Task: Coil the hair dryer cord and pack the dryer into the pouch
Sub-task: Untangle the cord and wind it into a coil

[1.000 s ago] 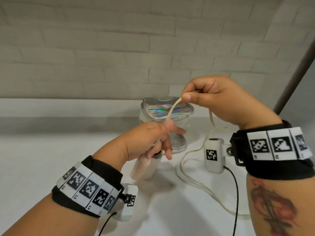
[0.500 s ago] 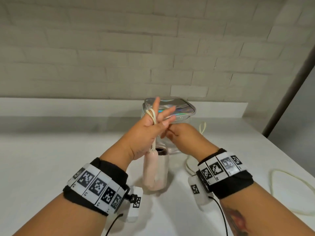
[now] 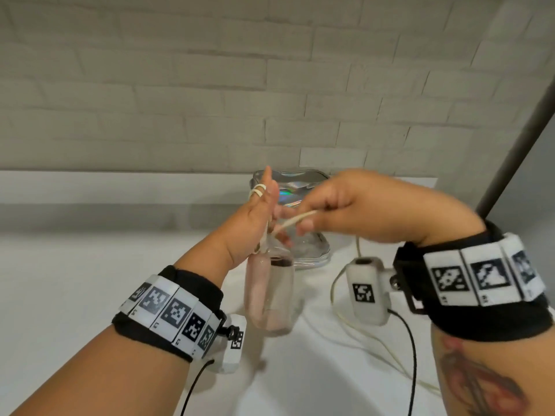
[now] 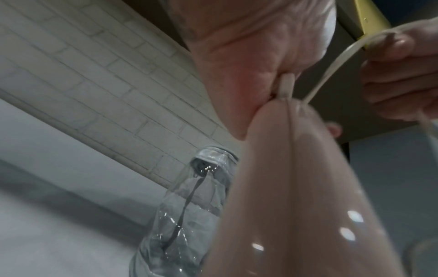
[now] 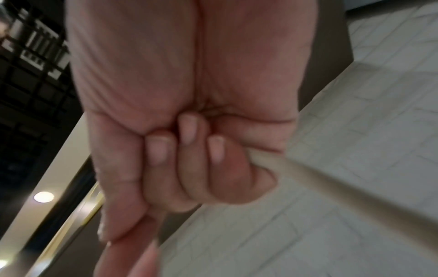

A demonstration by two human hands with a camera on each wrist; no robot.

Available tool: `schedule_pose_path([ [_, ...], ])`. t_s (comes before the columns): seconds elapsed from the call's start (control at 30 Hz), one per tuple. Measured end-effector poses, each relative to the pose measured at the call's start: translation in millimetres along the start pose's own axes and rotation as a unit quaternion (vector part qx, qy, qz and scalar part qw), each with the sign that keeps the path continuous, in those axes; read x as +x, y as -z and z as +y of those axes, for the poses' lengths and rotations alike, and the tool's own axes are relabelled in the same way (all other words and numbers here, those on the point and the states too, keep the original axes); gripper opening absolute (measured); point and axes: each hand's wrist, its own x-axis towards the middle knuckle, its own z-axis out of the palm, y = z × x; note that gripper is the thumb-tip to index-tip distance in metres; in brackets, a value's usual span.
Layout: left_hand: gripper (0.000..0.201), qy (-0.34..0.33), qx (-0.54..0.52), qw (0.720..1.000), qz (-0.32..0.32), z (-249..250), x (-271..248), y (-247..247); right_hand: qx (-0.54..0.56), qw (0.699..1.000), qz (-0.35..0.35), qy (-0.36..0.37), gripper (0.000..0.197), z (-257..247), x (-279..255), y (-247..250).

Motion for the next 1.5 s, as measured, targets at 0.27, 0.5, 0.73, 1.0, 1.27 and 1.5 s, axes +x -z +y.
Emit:
schedule_pose_path([
  [0.27,0.037,0.017,0.07,0.981,-0.182,17.5,-15.9,-13.6,0.203,0.947,0.248,-0.019,0.011,51.5,38.7,2.8],
  [0.5,0.043,-0.017,0.015,0.99,-0.139,16.0,-15.2,-22.2,0.263,0.942,0.185,-0.1,0.02,78.9,63.3,-76.2],
  [0.73,0.064,-0.037,-0.082,0.996,-0.007,2.4,-4.2,-15.6,-0.104,0.989,0.036,-0.094,0.034,55.6,51.6,-101.4],
  [1.0,0.073,0.001,-0.082,0.996,0.035,-7.5,5.2,-5.0,-0.056,0.994,-0.087,-0.032,0.015,16.9,7.9,-36.8],
  [1.27,0.072,0.006,0.011,0.989,-0.149,15.8,-14.2,-8.6,0.134,0.976,0.173,0.001,0.006,32.2,11.5,11.9],
  [1.5,0.043,0.02,0.015,0.979,-0.204,16.4,-21.8,-18.7,0.274,0.93,0.244,-0.04,0.018,58.6,55.6,-42.9],
])
